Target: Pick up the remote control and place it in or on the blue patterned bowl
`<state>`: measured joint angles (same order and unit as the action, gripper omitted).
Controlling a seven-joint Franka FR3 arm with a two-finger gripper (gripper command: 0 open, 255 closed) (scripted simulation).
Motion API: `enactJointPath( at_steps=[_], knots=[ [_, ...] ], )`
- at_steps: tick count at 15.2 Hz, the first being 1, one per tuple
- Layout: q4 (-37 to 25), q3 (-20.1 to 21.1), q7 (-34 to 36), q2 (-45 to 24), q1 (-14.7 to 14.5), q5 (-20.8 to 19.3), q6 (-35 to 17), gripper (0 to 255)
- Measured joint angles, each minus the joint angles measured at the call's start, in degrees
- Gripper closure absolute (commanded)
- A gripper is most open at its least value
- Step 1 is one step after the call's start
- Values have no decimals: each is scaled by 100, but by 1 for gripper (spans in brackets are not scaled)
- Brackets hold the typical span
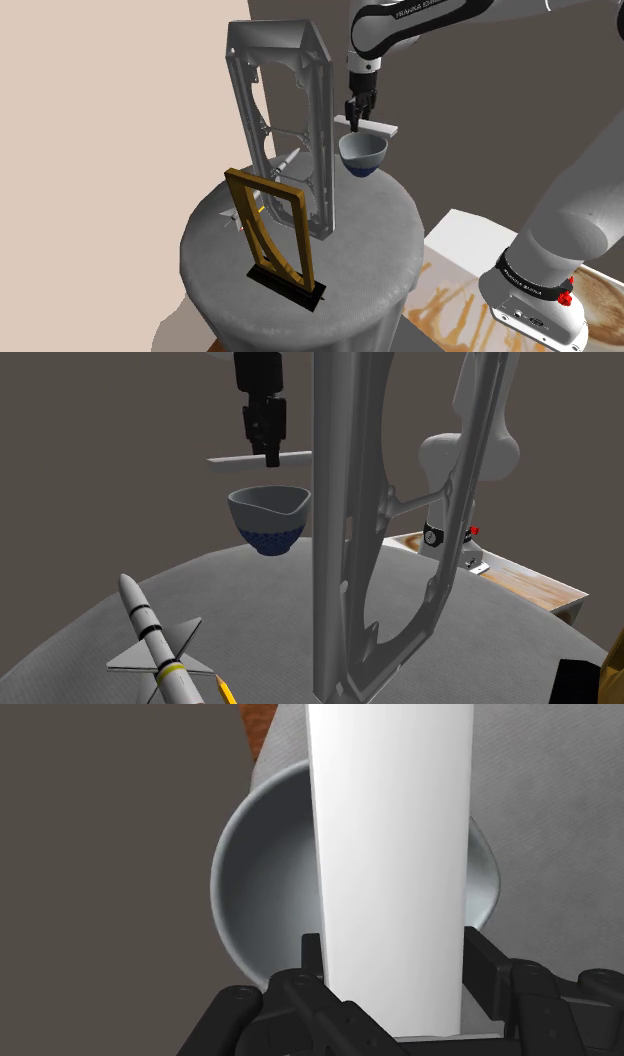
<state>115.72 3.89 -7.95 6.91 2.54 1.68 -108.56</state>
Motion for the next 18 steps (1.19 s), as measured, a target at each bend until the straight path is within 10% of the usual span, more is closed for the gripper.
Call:
enactJointPath(
  at_steps=[16,17,18],
  knots=[
    [620,-2,-21,-158,5,-5,-814,255],
    [622,-3,-19,-156,5,-6,-815,0],
    [630,2,-17,-163,2,-4,-813,0]
  ],
)
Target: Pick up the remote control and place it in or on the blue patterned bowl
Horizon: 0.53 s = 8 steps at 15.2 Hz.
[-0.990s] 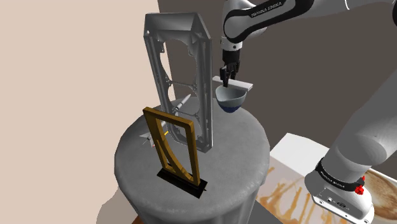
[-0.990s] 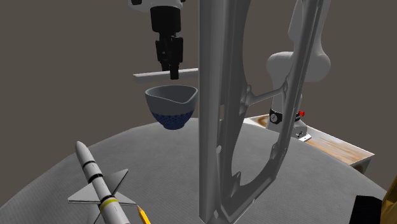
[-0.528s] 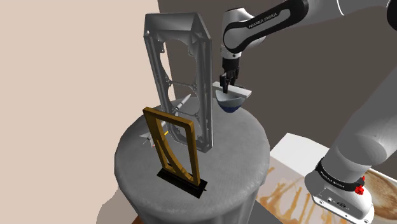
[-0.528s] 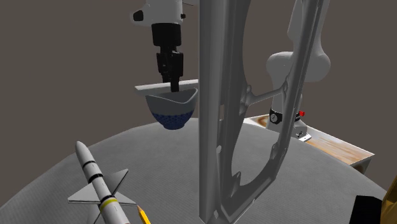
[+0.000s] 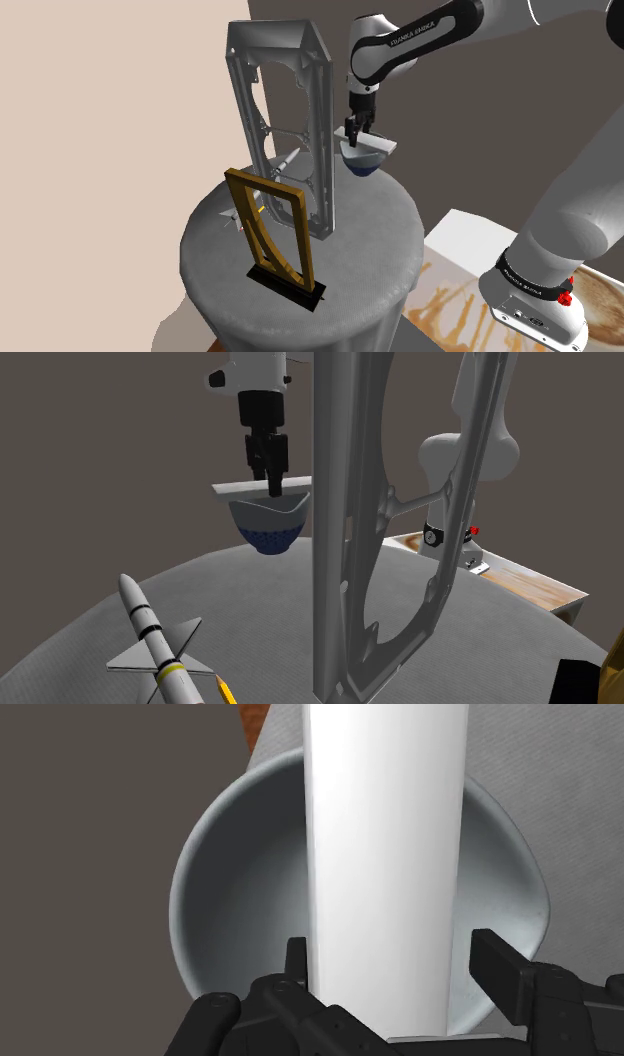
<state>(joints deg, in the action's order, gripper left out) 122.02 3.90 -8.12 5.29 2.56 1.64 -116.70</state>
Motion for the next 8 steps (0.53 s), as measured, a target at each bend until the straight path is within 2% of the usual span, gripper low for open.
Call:
enactJointPath(
  at_steps=[5,8],
  knots=[
    [12,5,3,-2,-4,3,4,0],
    [-282,-9,-12,105,6,4,397,0]
  ],
)
